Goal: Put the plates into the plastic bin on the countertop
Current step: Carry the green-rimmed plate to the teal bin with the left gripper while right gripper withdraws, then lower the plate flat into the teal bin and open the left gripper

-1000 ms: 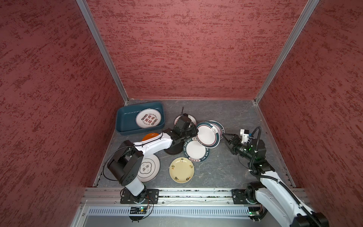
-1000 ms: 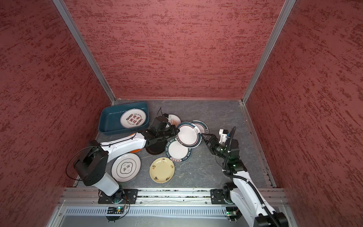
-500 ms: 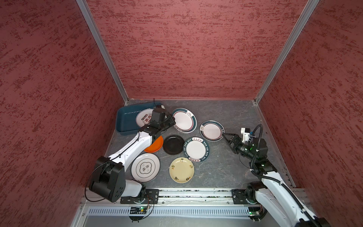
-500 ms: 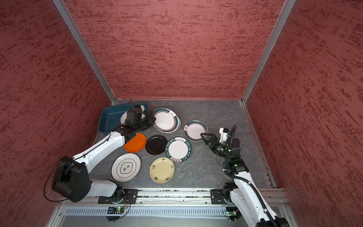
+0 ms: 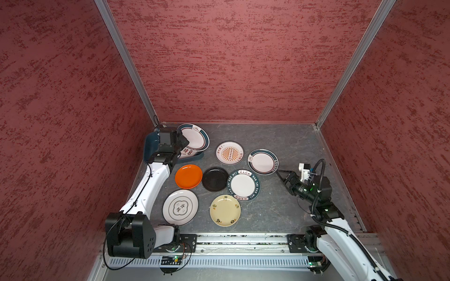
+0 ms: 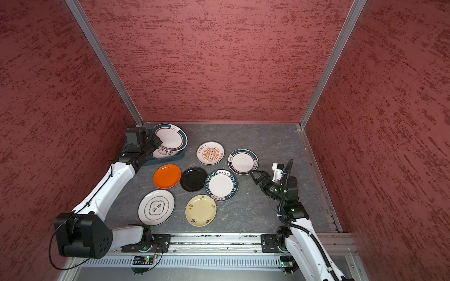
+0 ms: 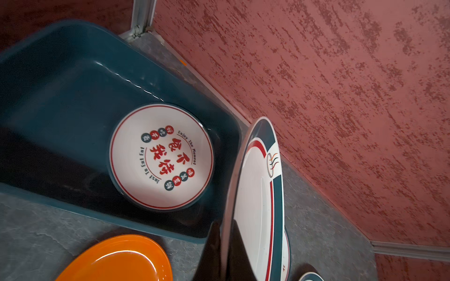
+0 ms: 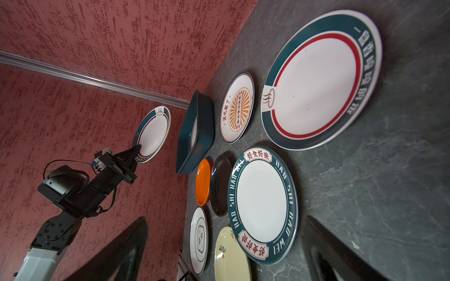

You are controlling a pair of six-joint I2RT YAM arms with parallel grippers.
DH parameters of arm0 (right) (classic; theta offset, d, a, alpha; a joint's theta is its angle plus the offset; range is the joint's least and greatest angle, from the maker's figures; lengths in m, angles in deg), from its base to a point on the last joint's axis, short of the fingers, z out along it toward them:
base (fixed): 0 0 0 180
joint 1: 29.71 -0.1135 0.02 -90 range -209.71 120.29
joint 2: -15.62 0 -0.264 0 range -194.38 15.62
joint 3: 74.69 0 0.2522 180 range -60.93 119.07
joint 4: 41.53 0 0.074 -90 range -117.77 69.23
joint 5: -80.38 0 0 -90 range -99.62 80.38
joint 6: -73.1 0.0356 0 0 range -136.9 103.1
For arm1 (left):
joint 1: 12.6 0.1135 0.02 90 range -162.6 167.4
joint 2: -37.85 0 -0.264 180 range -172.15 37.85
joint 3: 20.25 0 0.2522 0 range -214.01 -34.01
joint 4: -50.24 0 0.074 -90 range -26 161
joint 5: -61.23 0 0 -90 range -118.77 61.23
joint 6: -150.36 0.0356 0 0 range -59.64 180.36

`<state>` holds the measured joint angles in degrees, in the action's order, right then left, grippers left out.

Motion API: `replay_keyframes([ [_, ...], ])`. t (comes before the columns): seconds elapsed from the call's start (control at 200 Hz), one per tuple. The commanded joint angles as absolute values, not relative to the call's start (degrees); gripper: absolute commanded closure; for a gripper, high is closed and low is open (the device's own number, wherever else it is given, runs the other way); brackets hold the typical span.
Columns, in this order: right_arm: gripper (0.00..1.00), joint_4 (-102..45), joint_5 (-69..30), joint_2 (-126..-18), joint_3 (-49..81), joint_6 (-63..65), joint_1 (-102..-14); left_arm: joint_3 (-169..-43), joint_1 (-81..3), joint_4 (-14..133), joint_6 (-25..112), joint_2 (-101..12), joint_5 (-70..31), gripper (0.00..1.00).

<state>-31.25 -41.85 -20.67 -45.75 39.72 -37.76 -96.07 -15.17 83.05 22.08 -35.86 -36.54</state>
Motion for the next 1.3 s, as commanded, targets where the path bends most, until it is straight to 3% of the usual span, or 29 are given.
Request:
replay_keyframes([
  [0.0, 0.01, -30.13, -40.74, -21.18, -46.13, 37.58, -37.97, -98.78, -12.99, 83.91, 24.06, -36.68, -41.94, 1.00],
  [0.361, 0.01, -26.94, -40.26, -20.53, -47.11, 35.51, -37.97, -102.41, -6.61, 83.25, 22.18, -45.66, -37.95, 1.00],
  [0.666, 0.01, -24.53, -39.33, -18.94, -48.48, 34.85, -37.84, -108.29, -6.09, 86.50, 26.37, -54.68, -40.98, 1.00],
  [1.298, 0.01, -23.33, -39.07, -17.08, -50.29, 35.47, -37.88, -115.66, -5.70, 91.05, 29.09, -65.62, -35.68, 1.00],
])
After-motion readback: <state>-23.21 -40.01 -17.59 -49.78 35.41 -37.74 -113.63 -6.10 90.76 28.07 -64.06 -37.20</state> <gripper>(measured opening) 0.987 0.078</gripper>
